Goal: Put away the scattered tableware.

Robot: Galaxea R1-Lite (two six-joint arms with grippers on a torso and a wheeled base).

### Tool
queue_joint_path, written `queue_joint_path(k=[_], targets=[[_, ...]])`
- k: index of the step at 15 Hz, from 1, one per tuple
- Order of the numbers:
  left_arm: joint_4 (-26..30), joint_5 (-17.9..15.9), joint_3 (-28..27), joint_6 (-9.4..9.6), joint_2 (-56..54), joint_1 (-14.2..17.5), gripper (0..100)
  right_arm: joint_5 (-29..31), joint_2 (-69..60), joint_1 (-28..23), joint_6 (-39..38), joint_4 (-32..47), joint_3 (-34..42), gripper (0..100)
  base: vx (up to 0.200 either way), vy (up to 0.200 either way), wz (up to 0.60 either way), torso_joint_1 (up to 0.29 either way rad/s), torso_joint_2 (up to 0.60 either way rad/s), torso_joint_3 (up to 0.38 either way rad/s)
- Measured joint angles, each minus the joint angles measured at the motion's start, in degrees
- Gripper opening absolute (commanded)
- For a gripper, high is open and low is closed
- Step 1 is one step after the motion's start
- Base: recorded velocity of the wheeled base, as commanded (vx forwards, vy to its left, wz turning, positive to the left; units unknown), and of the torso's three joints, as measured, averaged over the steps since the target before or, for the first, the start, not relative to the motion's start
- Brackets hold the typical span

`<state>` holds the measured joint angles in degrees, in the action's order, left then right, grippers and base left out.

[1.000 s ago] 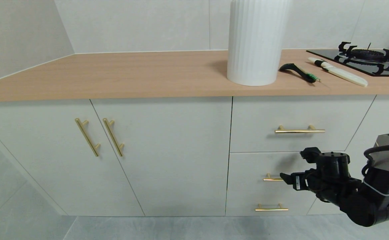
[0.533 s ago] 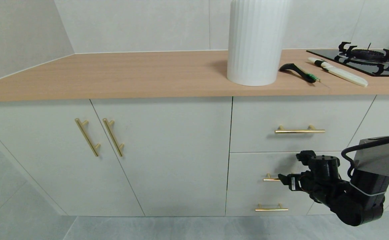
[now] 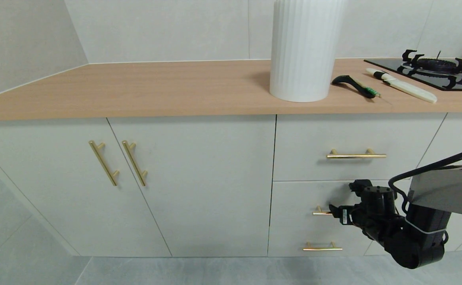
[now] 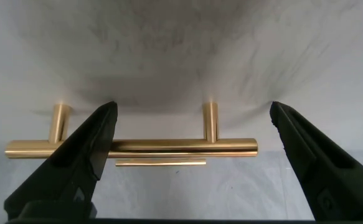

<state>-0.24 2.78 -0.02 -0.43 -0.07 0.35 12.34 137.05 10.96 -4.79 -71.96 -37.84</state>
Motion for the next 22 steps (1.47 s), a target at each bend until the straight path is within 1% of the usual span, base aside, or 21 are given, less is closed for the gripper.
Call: queue_joint_path(k=[7,9,10,12,15,16,17,19,20,22], targets=[[0.0,0.0,0.0,0.00,0.0,0.0,100,0.0,0.2,0.0,0.4,0.5,1.4,100,0.000,0.000,0.00,0.000,0.00,0.000],[0.0,0.0,0.0,0.00,0.0,0.0,100,-0.3,-1.0,0.0,0.8,2.8,2.8,100,0.000,0.000,0.00,0.000,0.00,0.000],[0.0,0.0,0.0,0.00,0.0,0.0,100,-0.6,-2.1,0.0,1.0,5.4,3.3,100,0.000,0.000,0.00,0.000,0.00,0.000],[0.0,0.0,0.0,0.00,0.0,0.0,100,-1.9,-6.1,0.1,1.2,13.2,4.5,100,0.000,0.000,0.00,0.000,0.00,0.000],[0.0,0.0,0.0,0.00,0.0,0.0,100,-4.4,-18.1,0.7,1.3,29.3,5.2,100,0.000,0.000,0.00,0.000,0.00,0.000],[0.0,0.0,0.0,0.00,0.0,0.0,100,-5.1,-23.4,1.2,1.3,35.8,4.7,100,0.000,0.000,0.00,0.000,0.00,0.000],[0.0,0.0,0.0,0.00,0.0,0.0,100,-6.0,-29.6,1.8,1.3,44.1,3.9,100,0.000,0.000,0.00,0.000,0.00,0.000],[0.0,0.0,0.0,0.00,0.0,0.0,100,-7.2,-41.8,3.3,1.2,58.6,0.9,100,0.000,0.000,0.00,0.000,0.00,0.000],[0.0,0.0,0.0,0.00,0.0,0.0,100,-7.6,-46.8,4.1,1.2,63.5,-0.5,100,0.000,0.000,0.00,0.000,0.00,0.000],[0.0,0.0,0.0,0.00,0.0,0.0,100,-7.9,-53.3,5.0,1.0,65.7,-2.3,100,0.000,0.000,0.00,0.000,0.00,0.000]])
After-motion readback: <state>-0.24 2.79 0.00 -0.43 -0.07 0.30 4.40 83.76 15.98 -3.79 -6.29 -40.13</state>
